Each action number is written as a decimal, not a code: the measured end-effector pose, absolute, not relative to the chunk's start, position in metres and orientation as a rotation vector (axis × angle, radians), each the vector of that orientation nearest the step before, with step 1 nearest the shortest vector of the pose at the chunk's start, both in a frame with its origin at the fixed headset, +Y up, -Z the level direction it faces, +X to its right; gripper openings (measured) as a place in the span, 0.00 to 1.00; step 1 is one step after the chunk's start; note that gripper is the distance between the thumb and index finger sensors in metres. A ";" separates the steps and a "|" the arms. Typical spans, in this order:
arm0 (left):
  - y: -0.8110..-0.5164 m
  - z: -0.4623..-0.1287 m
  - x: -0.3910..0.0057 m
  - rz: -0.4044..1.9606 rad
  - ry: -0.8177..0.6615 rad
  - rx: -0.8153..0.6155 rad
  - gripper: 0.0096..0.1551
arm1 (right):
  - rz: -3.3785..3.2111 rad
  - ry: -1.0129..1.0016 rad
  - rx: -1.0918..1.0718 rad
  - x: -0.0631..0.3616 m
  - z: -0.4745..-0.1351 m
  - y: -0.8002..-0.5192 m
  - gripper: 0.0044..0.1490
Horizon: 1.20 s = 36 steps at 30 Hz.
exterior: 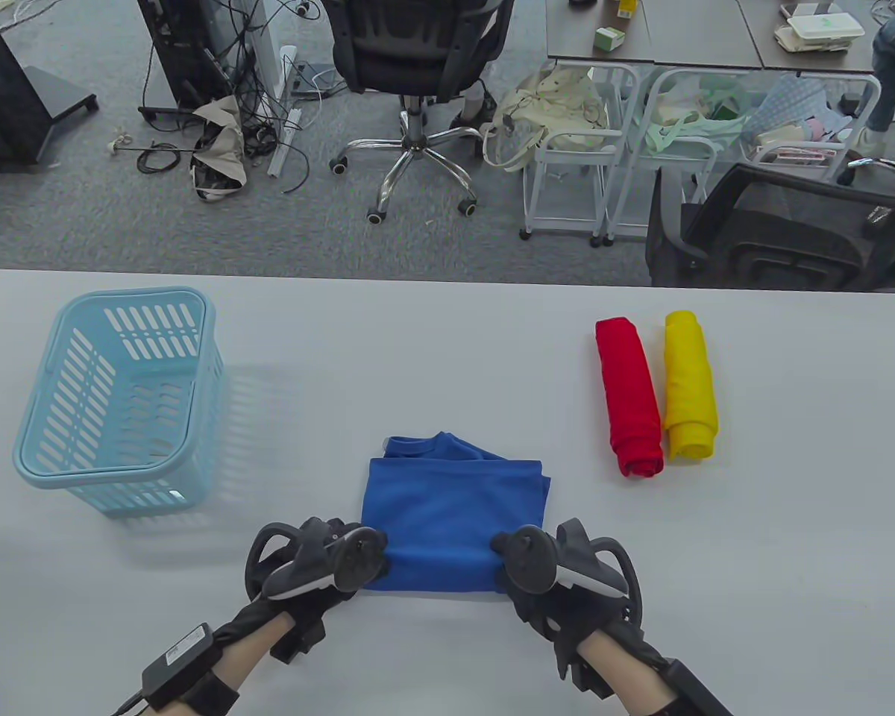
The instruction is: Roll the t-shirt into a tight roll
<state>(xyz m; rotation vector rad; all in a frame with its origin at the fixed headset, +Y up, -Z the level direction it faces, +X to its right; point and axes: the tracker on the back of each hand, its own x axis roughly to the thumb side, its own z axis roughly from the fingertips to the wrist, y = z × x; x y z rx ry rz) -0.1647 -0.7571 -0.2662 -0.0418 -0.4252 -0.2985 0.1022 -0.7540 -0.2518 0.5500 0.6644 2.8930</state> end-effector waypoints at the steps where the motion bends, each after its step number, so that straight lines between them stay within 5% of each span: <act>1: -0.756 -0.265 -0.163 -0.347 -0.435 -0.009 0.33 | 2.893 0.665 0.551 0.102 -0.252 -0.753 0.35; 7: -0.738 -0.241 -0.146 -0.344 -0.539 0.108 0.35 | 2.901 0.665 0.535 0.102 -0.251 -0.753 0.35; 11: -0.759 -0.236 -0.134 -0.360 -0.642 -0.052 0.36 | 2.884 0.684 0.551 0.103 -0.252 -0.752 0.36; 13: -0.760 -0.238 -0.135 -0.409 -0.641 -0.005 0.38 | 2.883 0.664 0.538 0.105 -0.252 -0.749 0.36; 20: -0.763 -0.249 -0.141 -0.292 -0.604 -0.103 0.39 | 3.169 0.300 0.476 0.103 -0.242 -0.719 0.40; 26: -0.767 -0.249 -0.139 -0.318 -0.595 -0.098 0.39 | 3.277 0.535 0.710 0.073 -0.237 -0.760 0.50; 30: -0.764 -0.249 -0.139 -0.305 -0.591 -0.071 0.33 | 3.230 0.505 0.678 0.073 -0.239 -0.755 0.41; 36: -0.753 -0.261 -0.153 0.086 -0.576 -0.305 0.30 | 2.994 0.639 0.726 0.088 -0.245 -0.744 0.36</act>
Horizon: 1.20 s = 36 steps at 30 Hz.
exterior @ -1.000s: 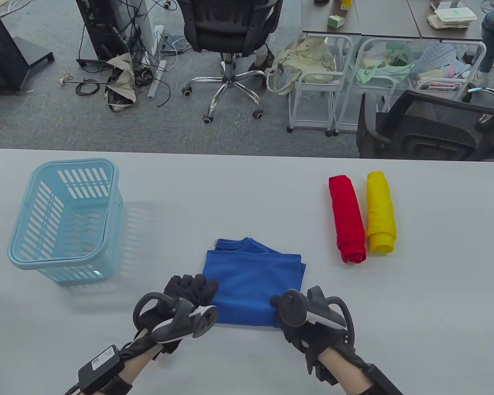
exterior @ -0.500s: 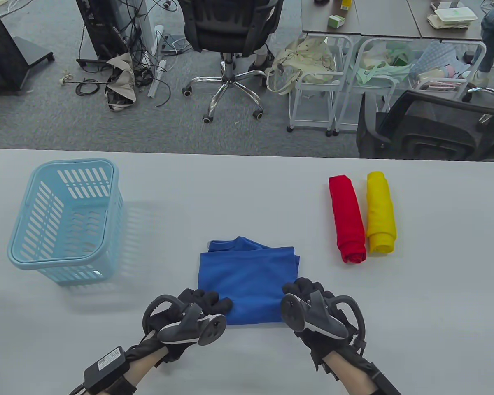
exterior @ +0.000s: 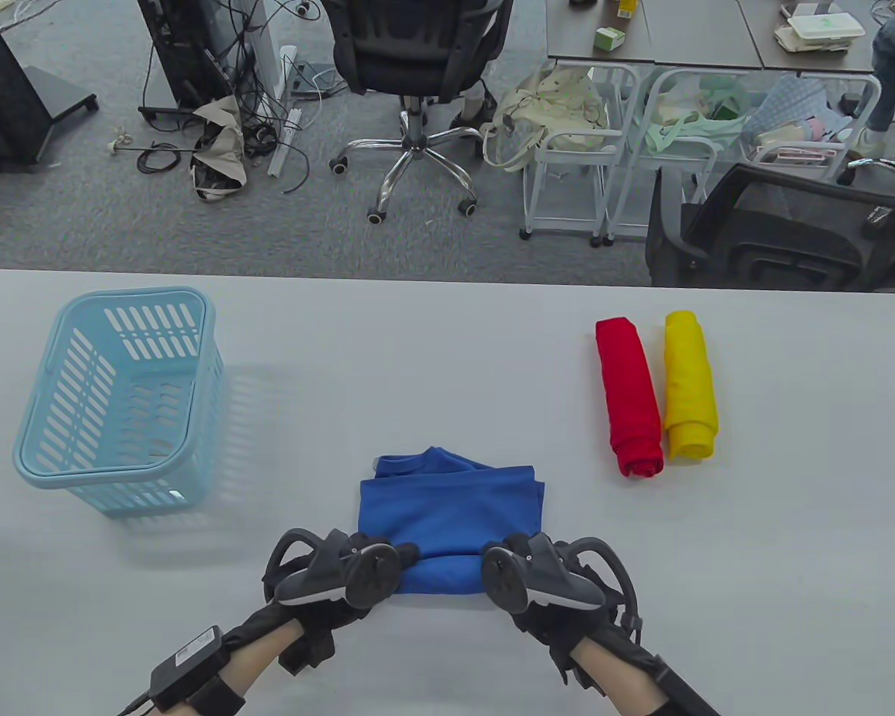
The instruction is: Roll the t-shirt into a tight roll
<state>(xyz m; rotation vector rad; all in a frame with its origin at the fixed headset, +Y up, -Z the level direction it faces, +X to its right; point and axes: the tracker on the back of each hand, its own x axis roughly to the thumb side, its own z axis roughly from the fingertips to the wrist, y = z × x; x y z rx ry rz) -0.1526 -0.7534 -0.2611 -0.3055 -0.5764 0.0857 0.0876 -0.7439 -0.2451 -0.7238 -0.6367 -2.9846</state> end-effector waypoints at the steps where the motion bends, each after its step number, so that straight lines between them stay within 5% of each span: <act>1: -0.753 -0.262 -0.154 0.112 -0.570 -0.326 0.31 | -3.026 -0.703 -0.755 0.091 -0.247 -0.745 0.36; 4: -0.754 -0.256 -0.151 0.047 -0.566 -0.295 0.34 | -3.118 -0.822 -0.779 0.097 -0.251 -0.749 0.34; 8: -0.759 -0.239 -0.133 -0.322 -0.620 -0.085 0.39 | -3.084 -0.783 -0.766 0.094 -0.251 -0.749 0.35; 11: -0.760 -0.236 -0.128 -0.367 -0.636 -0.029 0.33 | -3.089 -0.765 -0.750 0.094 -0.250 -0.748 0.35; 17: -0.758 -0.248 -0.137 -0.113 -0.594 -0.185 0.31 | -2.874 -0.294 -0.578 0.080 -0.238 -0.737 0.38; 20: -0.757 -0.257 -0.145 -0.017 -0.562 -0.237 0.30 | -2.872 -0.384 -0.760 0.073 -0.233 -0.744 0.39; 26: -0.755 -0.266 -0.154 0.100 -0.505 -0.283 0.33 | -2.753 -0.434 -0.671 0.065 -0.234 -0.765 0.49; 32: -0.759 -0.241 -0.134 -0.253 -0.624 -0.135 0.46 | -2.876 -0.520 -0.725 0.074 -0.241 -0.755 0.42; 36: -0.758 -0.238 -0.130 -0.341 -0.624 -0.045 0.41 | -2.992 -0.662 -0.796 0.084 -0.247 -0.753 0.40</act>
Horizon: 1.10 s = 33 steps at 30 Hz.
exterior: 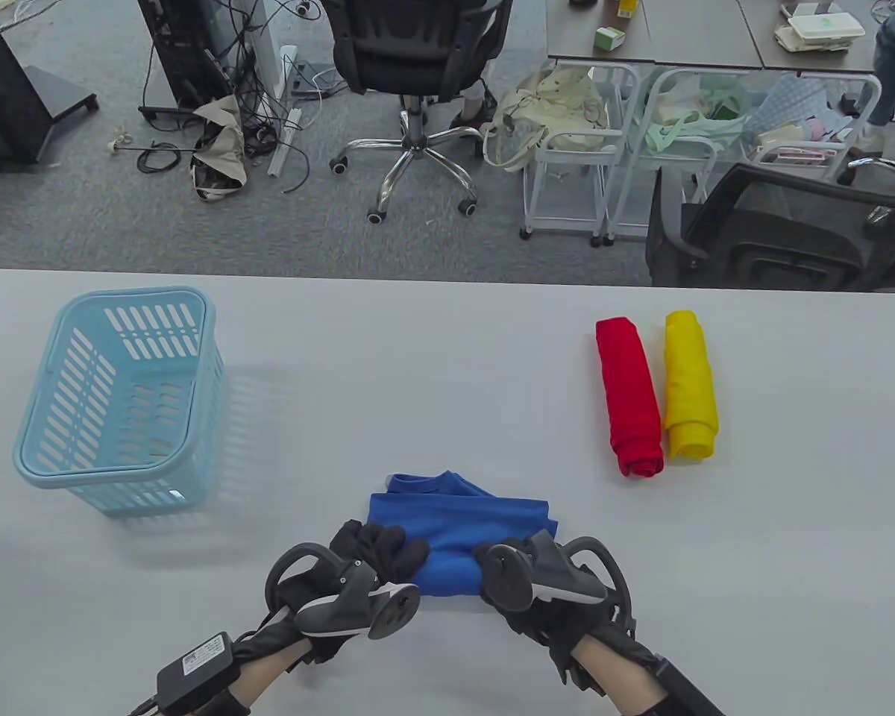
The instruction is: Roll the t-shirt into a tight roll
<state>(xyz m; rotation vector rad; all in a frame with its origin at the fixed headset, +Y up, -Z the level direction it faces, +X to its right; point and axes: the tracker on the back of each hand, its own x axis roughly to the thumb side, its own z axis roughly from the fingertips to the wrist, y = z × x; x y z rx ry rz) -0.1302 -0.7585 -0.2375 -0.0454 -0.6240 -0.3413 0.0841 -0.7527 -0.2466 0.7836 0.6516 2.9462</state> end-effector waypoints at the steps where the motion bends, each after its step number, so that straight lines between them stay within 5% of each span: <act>1: -0.758 -0.239 -0.131 -0.321 -0.619 -0.052 0.38 | 2.912 0.673 0.793 0.085 -0.247 -0.752 0.40; 5: -0.756 -0.245 -0.136 -0.198 -0.618 -0.120 0.33 | 2.924 0.646 0.789 0.082 -0.243 -0.751 0.42; 9: -0.752 -0.262 -0.151 0.109 -0.582 -0.322 0.32 | 3.226 0.309 0.833 0.069 -0.230 -0.744 0.42; 12: -0.754 -0.271 -0.162 0.213 -0.545 -0.390 0.32 | 3.217 0.338 0.875 0.062 -0.228 -0.747 0.42; 15: -0.753 -0.268 -0.160 0.189 -0.536 -0.366 0.33 | 3.209 0.468 0.837 0.062 -0.231 -0.759 0.47; 26: -0.756 -0.233 -0.130 -0.344 -0.639 -0.027 0.50 | 2.938 0.597 0.777 0.079 -0.245 -0.752 0.36; 29: -0.760 -0.231 -0.127 -0.436 -0.654 0.042 0.46 | 2.868 0.637 0.757 0.082 -0.247 -0.752 0.35; 33: -0.754 -0.237 -0.129 -0.285 -0.656 -0.045 0.35 | 2.969 0.518 0.717 0.078 -0.242 -0.750 0.34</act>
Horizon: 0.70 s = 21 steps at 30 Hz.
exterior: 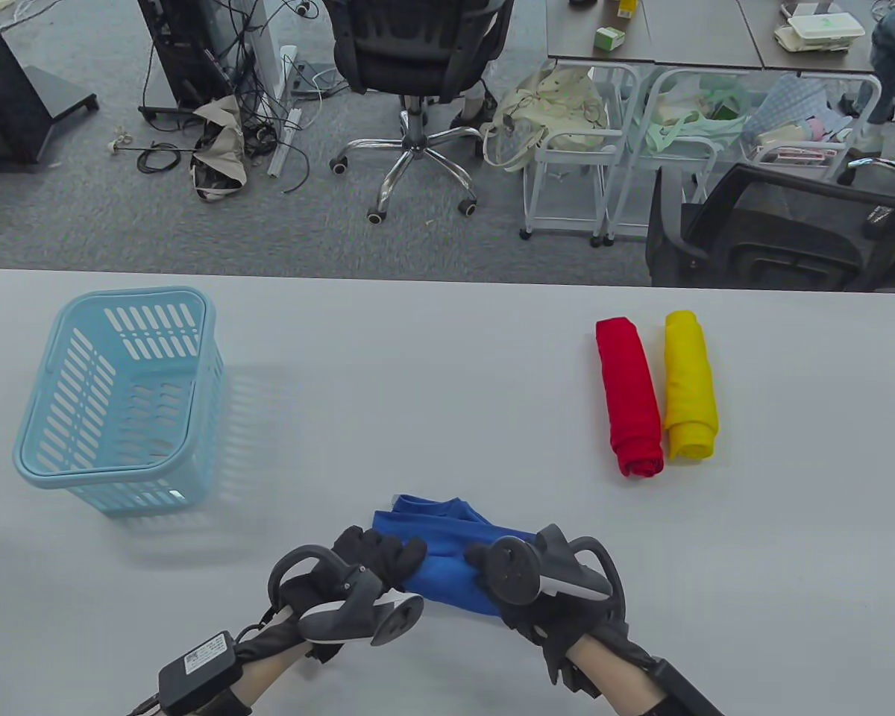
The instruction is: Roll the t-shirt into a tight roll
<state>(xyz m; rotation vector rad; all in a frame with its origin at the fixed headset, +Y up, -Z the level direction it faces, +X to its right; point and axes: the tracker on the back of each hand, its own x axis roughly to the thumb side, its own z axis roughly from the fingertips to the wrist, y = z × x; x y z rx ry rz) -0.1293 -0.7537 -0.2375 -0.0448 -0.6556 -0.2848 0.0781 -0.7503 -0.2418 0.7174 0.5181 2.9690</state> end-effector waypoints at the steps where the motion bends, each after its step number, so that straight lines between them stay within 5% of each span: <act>1: -0.752 -0.242 -0.133 -0.184 -0.641 -0.112 0.35 | 3.042 0.442 0.716 0.076 -0.240 -0.748 0.35; 4: -0.753 -0.257 -0.149 0.107 -0.578 -0.321 0.34 | 3.097 0.329 0.750 0.073 -0.237 -0.740 0.35; 9: -0.755 -0.274 -0.165 0.283 -0.493 -0.431 0.33 | 2.963 0.539 0.867 0.076 -0.240 -0.752 0.49; 11: -0.755 -0.274 -0.166 0.268 -0.493 -0.423 0.33 | 3.003 0.539 0.866 0.076 -0.241 -0.756 0.52; 14: -0.755 -0.268 -0.162 0.220 -0.501 -0.397 0.36 | 3.025 0.503 0.860 0.073 -0.240 -0.751 0.44; 21: -0.756 -0.241 -0.140 -0.208 -0.612 -0.183 0.50 | 2.796 0.636 0.810 0.086 -0.249 -0.750 0.40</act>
